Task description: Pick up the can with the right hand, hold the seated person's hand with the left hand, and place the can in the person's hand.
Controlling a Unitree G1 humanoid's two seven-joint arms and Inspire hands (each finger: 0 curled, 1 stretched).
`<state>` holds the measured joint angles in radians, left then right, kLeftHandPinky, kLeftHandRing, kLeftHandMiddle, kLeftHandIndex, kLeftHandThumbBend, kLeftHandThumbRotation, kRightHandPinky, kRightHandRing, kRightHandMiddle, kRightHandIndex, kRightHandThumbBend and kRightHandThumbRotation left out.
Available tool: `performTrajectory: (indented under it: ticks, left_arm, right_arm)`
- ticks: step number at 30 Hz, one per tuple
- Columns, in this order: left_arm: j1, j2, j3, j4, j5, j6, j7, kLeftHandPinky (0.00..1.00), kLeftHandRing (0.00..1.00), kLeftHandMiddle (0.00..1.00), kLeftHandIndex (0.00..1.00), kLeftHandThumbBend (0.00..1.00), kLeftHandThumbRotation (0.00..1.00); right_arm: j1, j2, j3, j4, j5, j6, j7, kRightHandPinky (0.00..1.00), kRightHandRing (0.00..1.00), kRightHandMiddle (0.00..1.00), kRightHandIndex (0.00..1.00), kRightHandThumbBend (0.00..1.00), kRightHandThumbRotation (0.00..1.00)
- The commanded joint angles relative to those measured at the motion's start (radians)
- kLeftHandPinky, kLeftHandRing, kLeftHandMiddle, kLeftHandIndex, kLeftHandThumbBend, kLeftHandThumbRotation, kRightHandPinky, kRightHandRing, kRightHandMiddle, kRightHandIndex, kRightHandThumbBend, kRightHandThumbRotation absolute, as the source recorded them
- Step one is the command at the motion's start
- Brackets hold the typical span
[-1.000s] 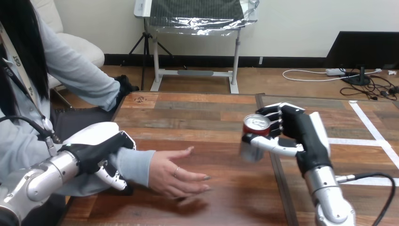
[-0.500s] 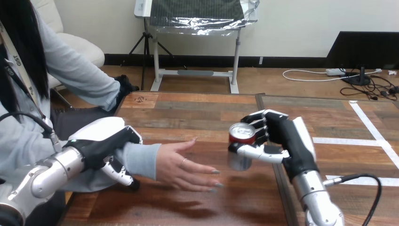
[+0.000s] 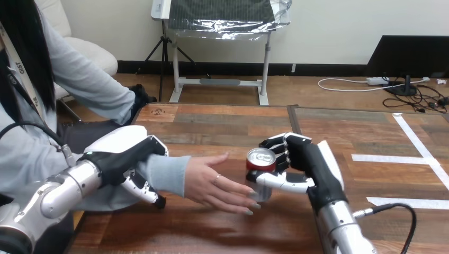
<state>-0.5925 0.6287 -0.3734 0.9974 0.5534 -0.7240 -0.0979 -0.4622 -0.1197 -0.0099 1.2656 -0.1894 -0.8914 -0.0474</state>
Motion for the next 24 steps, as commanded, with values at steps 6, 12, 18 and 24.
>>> performTrajectory:
  ticks: [6, 12, 18, 24]
  left_arm:
    - [-0.073, -0.039, 0.041, -0.103, -0.050, -0.015, -0.004, 0.25, 0.30, 0.37, 0.39, 0.85, 0.00]
    - [-0.072, -0.043, 0.041, -0.117, -0.048, -0.020, 0.000, 0.24, 0.30, 0.37, 0.39, 0.86, 0.00]
    - [-0.070, -0.048, 0.045, -0.139, -0.057, -0.011, -0.014, 0.24, 0.30, 0.37, 0.39, 0.86, 0.00]
    - [-0.069, -0.052, 0.044, -0.155, -0.056, -0.003, -0.019, 0.24, 0.30, 0.37, 0.39, 0.86, 0.00]
  right_arm:
    - [-0.032, 0.006, 0.013, -0.089, -0.004, -0.078, -0.007, 0.37, 0.43, 0.51, 0.52, 0.76, 0.00]
    - [-0.017, 0.019, 0.017, -0.109, 0.005, -0.082, 0.010, 0.37, 0.42, 0.50, 0.52, 0.76, 0.00]
    - [0.001, 0.029, 0.028, -0.136, 0.000, -0.088, 0.014, 0.36, 0.42, 0.50, 0.52, 0.76, 0.00]
    - [0.018, 0.040, 0.038, -0.163, 0.000, -0.087, 0.015, 0.36, 0.41, 0.49, 0.52, 0.76, 0.00]
